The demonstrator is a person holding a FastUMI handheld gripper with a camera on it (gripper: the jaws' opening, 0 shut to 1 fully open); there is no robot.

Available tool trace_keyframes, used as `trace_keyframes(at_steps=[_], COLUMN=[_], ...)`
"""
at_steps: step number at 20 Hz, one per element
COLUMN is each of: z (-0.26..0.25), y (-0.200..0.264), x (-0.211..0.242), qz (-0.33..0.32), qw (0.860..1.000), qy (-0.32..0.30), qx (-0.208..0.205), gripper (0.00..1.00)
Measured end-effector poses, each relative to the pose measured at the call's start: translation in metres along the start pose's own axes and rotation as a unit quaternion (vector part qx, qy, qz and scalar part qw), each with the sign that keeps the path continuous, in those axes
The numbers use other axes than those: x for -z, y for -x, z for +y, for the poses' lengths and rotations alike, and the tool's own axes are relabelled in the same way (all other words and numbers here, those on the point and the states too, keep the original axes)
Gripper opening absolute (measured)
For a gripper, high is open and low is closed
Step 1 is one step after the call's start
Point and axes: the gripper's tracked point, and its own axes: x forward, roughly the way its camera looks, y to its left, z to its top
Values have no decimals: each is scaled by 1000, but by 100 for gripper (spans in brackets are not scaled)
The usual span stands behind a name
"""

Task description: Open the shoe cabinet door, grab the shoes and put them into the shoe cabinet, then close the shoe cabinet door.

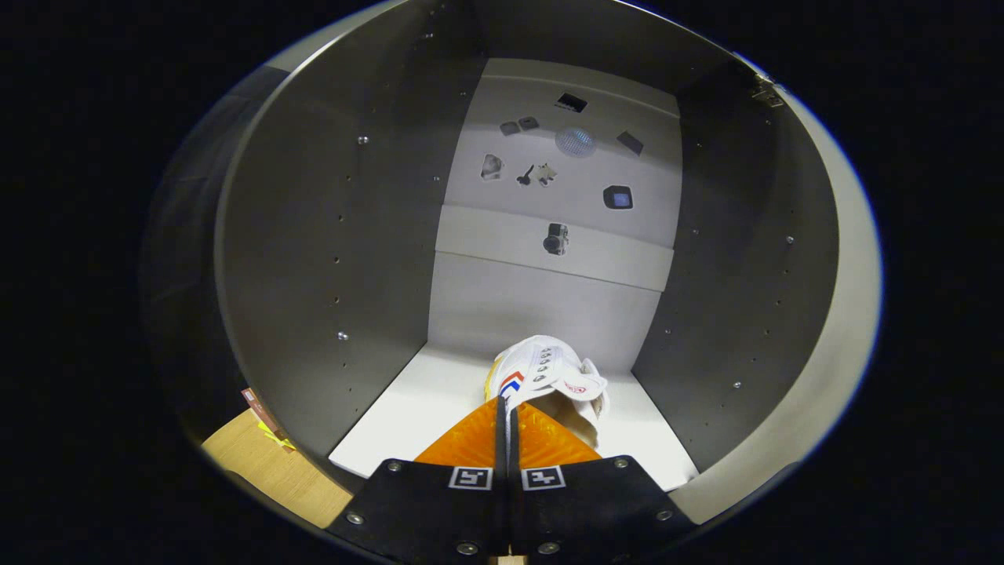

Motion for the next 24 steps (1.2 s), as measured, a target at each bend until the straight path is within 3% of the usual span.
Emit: trace_keyframes(at_steps=[13, 21, 24], z=[7, 7, 4], y=[-51, -54, -57], x=[16, 16, 10], qz=[16, 10, -1], qw=[1000, 1000, 999], qy=[-11, 0, -11], qx=[0, 21, 30], gripper=[0, 22, 37])
